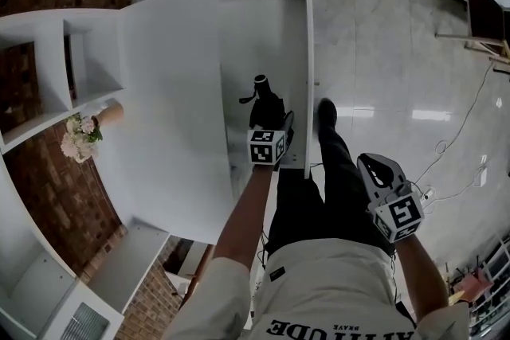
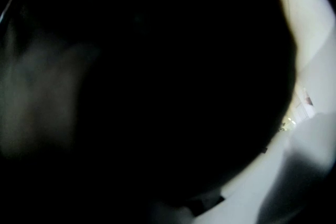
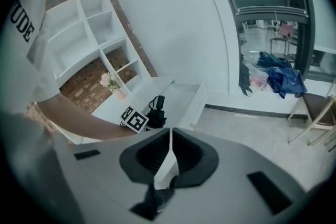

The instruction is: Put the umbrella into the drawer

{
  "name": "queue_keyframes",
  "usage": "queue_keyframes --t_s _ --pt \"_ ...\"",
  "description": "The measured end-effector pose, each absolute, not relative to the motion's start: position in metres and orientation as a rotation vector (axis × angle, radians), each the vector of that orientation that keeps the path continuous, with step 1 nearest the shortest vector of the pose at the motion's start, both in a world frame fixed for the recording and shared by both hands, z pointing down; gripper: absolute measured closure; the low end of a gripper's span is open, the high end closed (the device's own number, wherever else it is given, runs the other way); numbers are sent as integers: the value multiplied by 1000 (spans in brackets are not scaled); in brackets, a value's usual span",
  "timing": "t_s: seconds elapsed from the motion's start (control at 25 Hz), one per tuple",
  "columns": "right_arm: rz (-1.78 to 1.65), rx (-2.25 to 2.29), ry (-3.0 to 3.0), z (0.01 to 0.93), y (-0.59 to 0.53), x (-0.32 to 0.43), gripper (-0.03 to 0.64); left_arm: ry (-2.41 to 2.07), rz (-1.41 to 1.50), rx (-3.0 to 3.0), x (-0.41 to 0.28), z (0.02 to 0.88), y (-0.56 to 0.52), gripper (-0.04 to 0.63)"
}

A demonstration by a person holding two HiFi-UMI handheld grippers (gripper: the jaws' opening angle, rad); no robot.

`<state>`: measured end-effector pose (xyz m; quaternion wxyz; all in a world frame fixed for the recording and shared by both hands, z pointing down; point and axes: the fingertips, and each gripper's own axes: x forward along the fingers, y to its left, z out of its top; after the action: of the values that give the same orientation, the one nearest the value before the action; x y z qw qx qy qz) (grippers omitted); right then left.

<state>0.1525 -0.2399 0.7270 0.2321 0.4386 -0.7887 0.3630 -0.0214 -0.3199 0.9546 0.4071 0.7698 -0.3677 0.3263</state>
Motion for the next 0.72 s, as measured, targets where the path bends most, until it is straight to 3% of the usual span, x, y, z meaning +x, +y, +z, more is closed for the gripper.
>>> queue_keyframes --t_s 0.72 --pt "1063 1130 -2152 759 -248 177 581 -1243 965 1832 -29 1000 -340 318"
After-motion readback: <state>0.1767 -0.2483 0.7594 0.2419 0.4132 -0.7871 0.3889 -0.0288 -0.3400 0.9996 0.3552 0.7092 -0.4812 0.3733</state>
